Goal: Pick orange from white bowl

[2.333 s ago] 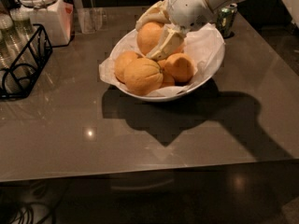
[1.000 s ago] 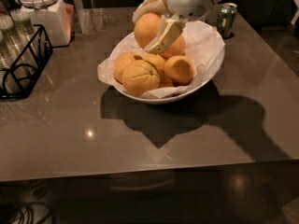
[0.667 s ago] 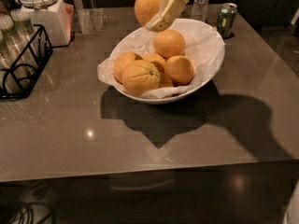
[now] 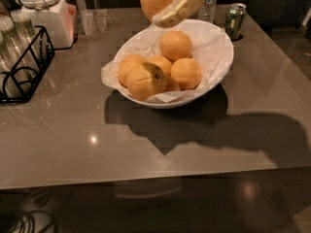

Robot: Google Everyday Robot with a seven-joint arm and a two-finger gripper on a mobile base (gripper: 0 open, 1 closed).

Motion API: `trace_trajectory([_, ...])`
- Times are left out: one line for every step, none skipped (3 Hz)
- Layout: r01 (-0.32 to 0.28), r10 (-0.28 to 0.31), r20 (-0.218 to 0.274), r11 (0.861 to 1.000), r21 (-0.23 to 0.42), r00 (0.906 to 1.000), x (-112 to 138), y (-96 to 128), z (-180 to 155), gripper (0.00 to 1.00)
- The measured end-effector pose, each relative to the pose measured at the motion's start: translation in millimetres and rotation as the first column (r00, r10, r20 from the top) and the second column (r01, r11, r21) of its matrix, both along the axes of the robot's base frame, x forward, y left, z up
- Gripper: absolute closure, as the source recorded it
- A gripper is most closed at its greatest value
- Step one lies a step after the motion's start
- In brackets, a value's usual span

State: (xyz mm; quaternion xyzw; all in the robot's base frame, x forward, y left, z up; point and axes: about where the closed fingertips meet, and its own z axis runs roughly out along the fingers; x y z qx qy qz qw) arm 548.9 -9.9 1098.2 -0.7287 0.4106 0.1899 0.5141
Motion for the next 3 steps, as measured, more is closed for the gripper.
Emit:
trace_trajectory([-0.020,0.023,-0.016,0.983,0.183,0.9996,-34.4,7.6,-0.6,1.00])
trace_trajectory([0.022,0.003,-0.101,0.968,0.249,0.9949,-65.3,-10.3,-38.0,1.00])
trace_trajectory([0.106,-0.062,-0.180,0.963,0.248,0.9817,-108.8,-34.0,-86.0,1.00])
